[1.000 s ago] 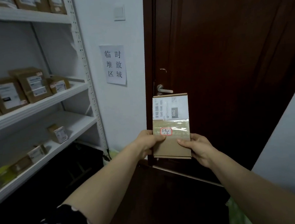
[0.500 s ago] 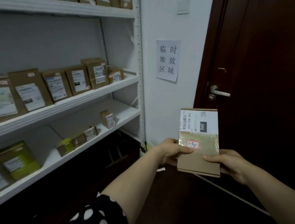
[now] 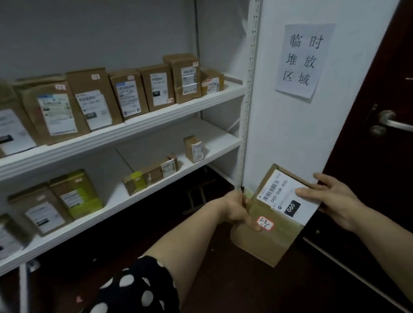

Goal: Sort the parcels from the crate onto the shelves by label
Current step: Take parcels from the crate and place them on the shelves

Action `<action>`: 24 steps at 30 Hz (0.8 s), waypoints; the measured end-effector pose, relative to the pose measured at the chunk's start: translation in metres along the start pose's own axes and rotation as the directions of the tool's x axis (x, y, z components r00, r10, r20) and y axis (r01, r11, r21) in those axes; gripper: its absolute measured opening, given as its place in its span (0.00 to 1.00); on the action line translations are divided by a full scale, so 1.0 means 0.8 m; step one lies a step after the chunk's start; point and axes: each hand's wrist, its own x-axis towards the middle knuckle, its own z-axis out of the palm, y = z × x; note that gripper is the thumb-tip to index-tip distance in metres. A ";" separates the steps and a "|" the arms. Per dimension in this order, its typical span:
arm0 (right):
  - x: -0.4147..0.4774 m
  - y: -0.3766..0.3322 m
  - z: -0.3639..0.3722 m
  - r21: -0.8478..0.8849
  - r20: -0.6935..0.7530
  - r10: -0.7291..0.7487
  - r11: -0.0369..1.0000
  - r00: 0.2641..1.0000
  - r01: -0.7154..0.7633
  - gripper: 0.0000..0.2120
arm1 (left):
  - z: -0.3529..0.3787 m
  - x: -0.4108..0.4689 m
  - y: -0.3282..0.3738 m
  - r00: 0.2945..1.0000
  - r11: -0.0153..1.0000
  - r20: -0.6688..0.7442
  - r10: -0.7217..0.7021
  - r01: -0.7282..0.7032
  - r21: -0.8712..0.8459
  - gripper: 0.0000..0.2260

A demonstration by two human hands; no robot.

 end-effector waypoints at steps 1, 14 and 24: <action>0.013 -0.005 0.007 -0.011 0.031 -0.007 1.000 1.000 0.007 0.71 | -0.005 0.003 -0.007 1.000 1.000 -0.027 -0.009 0.009 0.018 0.22; 0.215 -0.055 0.107 -0.598 0.609 0.061 0.690 0.791 0.407 0.28 | -0.088 0.105 -0.038 0.914 0.968 -0.356 -0.195 0.238 0.082 0.29; 0.340 -0.061 0.204 -0.625 0.692 0.021 0.519 0.722 0.583 0.29 | -0.145 0.138 -0.081 0.704 0.901 -0.565 -0.430 0.374 -0.219 0.37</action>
